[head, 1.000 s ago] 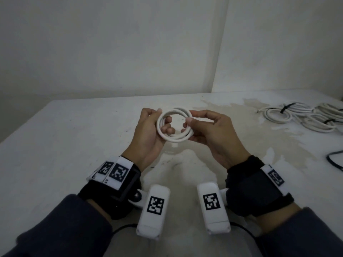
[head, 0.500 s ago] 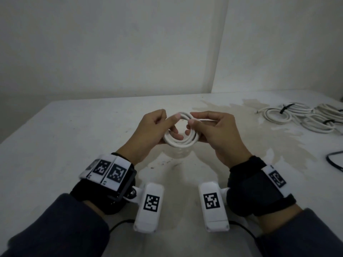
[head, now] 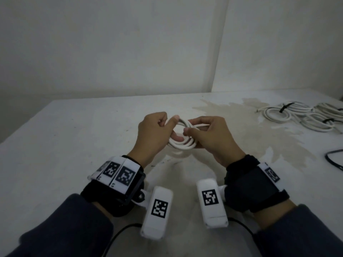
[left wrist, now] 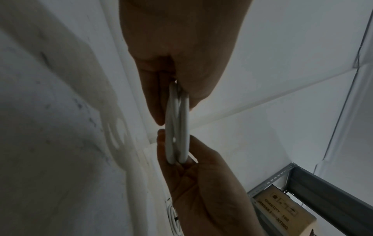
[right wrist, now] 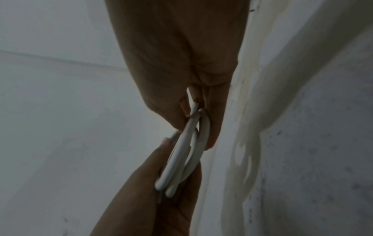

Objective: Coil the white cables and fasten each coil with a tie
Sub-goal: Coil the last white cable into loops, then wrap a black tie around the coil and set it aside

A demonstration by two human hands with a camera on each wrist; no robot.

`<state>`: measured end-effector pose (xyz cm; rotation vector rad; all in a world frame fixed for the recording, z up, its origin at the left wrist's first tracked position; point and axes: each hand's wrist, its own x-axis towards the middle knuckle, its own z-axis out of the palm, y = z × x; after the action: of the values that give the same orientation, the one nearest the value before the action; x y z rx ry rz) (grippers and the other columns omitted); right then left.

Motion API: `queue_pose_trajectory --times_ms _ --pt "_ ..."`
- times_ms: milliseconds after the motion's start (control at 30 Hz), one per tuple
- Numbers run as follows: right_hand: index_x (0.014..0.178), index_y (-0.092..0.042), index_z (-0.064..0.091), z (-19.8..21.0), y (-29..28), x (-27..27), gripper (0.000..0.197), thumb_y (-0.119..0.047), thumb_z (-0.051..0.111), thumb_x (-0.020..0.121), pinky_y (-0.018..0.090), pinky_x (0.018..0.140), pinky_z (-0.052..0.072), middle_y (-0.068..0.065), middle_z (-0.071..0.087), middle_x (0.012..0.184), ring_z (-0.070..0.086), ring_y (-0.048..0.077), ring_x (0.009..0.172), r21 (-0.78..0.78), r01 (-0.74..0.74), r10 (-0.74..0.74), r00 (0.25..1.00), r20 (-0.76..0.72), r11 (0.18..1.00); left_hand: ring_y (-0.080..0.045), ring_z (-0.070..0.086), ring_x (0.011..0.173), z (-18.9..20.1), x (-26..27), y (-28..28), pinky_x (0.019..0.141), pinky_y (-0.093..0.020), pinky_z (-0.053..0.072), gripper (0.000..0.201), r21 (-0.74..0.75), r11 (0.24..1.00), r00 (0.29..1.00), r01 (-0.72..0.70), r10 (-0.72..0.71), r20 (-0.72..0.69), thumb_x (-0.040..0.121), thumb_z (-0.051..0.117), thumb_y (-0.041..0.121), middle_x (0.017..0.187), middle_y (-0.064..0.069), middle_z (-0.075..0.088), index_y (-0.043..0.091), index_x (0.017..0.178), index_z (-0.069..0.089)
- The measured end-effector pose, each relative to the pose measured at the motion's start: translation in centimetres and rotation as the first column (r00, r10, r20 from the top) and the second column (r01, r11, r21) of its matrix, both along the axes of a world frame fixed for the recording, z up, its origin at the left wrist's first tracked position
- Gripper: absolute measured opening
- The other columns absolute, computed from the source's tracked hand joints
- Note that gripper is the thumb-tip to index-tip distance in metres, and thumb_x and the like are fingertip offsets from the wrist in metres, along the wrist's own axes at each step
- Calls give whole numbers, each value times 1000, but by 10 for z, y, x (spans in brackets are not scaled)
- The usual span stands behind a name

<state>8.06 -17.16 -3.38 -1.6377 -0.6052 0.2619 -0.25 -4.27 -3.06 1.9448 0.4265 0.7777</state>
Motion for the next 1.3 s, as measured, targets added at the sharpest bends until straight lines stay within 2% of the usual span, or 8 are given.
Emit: queue_pose_trajectory --times_ms 133,400,667,933,1033,1100,1233,1300 --pt "89 -11 75 -3 -1 9 12 -7 74 78 47 74 59 12 73 77 71 30 72 -106 37 -21 989 145 994 -26 66 66 5 -1 -2 66 -34 57 29 -363 921 975 139 -192 -111 93 55 20 77 -26 63 -6 85 63" --pt "93 -12 76 9 -5 4 14 -6 75 79 34 71 58 7 75 82 72 20 73 -97 -75 97 963 251 993 -5 30 36 20 -7 0 55 -20 46 13 -819 480 901 315 -424 98 91 34 6 54 1 34 5 96 45" --pt "91 -6 73 31 -28 -4 14 0 73 79 21 48 49 13 71 72 67 16 51 -59 -2 3 1000 10 998 -4 31 33 20 6 -40 36 -16 33 23 -599 769 971 225 -226 74 99 49 15 40 10 36 5 80 58" --pt "94 -2 72 28 -103 27 15 -14 69 86 25 63 51 11 64 82 59 18 69 -204 157 -180 979 -99 966 -8 28 32 0 24 -77 36 -17 28 30 -569 802 967 181 -250 -46 97 53 13 47 2 32 7 68 52" --pt "106 -5 69 24 -160 81 30 -24 68 82 31 82 45 12 66 104 61 27 100 -574 532 -458 843 284 623 -8 26 32 -6 25 -75 34 -15 27 32 -600 780 964 174 -261 -60 97 53 12 51 -1 29 8 65 48" --pt "110 -7 61 18 -193 96 38 -30 67 81 37 98 42 16 59 125 54 34 116 -769 533 -491 805 332 354 -7 26 31 -10 24 -71 33 -14 26 33 -609 776 965 164 -255 -65 97 52 11 54 -2 28 9 64 47" --pt "79 -3 53 12 -210 91 18 -15 65 81 27 57 40 17 62 92 56 30 83 -826 449 -442 852 281 340 -8 23 35 -15 24 -68 33 -14 24 33 -666 728 963 163 -265 -54 97 52 10 57 0 26 11 66 42" --pt "71 -1 56 18 -198 83 16 -10 66 79 25 54 37 14 60 76 53 28 72 -803 383 -353 906 232 456 -9 22 38 -14 23 -68 34 -15 24 32 -670 724 960 165 -274 -60 97 52 10 56 0 25 11 67 41"
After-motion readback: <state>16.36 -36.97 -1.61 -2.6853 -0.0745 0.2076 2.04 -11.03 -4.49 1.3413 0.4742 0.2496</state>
